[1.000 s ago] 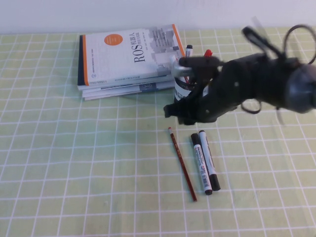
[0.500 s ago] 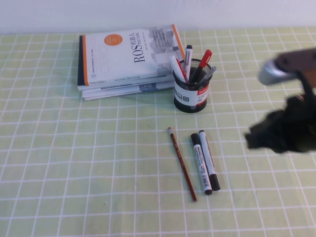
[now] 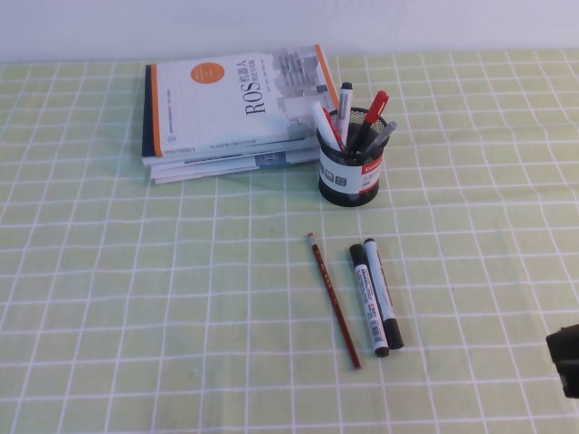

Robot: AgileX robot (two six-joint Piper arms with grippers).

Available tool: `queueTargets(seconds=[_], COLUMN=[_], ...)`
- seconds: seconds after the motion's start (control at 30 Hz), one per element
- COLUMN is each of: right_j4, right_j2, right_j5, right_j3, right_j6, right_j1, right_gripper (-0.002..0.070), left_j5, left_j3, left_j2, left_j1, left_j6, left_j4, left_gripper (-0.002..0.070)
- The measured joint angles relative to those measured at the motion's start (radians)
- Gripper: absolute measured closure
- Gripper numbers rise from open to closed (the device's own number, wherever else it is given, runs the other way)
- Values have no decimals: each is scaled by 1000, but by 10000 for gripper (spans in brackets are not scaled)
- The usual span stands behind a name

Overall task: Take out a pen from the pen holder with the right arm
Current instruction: 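Take a marker out of the pen holder and lay it on the table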

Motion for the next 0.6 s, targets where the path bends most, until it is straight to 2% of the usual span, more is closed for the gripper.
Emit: queueTargets(seconds=[0.13,0.23,0.6], right_j4=[-64,-93,-105], right_j2=[-4,-46,-379], right_j5=[-27,-118,-728], right_j3=[10,70,609], right_j6=[0,0,-72], right_j1=[0,-38,-398], right_gripper=[688,688,688], left_j5=[0,0,0], left_j3=[0,0,0], left_j2=[0,0,0], left_j1=[0,0,0], left_j6=[0,0,0], left_j4=[0,0,0], left_gripper=[680,680,680])
